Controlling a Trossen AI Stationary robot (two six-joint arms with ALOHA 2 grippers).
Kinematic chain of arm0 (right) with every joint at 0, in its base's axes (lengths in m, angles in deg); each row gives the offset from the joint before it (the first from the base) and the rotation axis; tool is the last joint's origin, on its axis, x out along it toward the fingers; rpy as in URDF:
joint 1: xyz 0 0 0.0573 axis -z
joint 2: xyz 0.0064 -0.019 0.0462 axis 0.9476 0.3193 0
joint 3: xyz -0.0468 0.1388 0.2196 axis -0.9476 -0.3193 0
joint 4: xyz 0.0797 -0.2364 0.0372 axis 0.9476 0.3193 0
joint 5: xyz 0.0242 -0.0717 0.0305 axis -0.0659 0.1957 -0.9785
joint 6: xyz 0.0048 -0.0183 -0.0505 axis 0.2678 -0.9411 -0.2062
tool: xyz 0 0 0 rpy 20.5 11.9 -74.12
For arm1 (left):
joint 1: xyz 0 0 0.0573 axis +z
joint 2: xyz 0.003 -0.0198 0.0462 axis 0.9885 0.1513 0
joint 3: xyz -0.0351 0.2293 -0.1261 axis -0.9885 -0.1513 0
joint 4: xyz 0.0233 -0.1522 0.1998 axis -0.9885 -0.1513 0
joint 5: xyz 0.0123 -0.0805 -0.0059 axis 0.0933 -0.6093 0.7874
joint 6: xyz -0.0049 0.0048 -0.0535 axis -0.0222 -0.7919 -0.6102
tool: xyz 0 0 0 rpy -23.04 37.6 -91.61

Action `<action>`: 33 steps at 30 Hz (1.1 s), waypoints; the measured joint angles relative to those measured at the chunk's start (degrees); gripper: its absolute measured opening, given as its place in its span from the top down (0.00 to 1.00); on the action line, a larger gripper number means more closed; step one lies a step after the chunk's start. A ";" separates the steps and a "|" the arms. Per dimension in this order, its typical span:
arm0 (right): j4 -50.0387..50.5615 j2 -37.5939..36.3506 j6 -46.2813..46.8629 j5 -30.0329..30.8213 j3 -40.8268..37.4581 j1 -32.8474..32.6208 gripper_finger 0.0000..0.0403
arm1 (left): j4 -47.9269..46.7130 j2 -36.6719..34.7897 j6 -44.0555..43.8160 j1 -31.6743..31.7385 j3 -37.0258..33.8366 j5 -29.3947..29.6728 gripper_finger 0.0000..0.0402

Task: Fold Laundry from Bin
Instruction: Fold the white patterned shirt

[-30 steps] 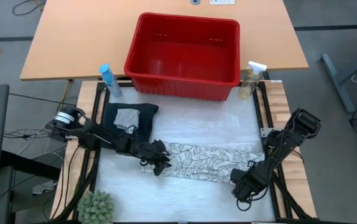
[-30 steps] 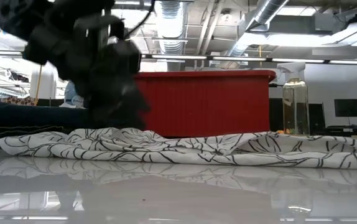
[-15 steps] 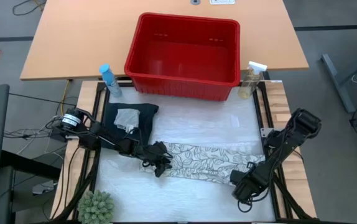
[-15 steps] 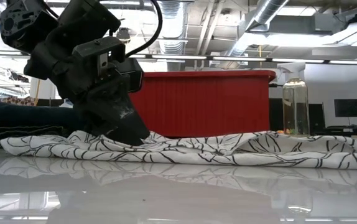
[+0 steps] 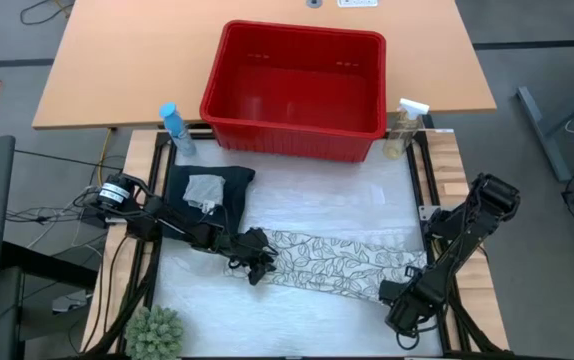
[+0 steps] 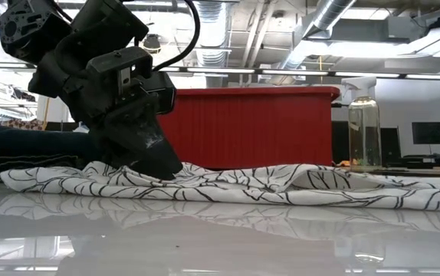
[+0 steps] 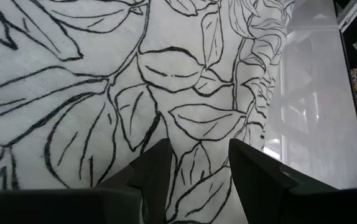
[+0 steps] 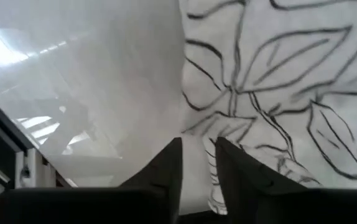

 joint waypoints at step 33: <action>-4.15 -0.94 13.92 12.50 -1.40 -4.23 0.69 | -2.03 -0.07 0.50 -0.15 -0.04 -2.51 0.61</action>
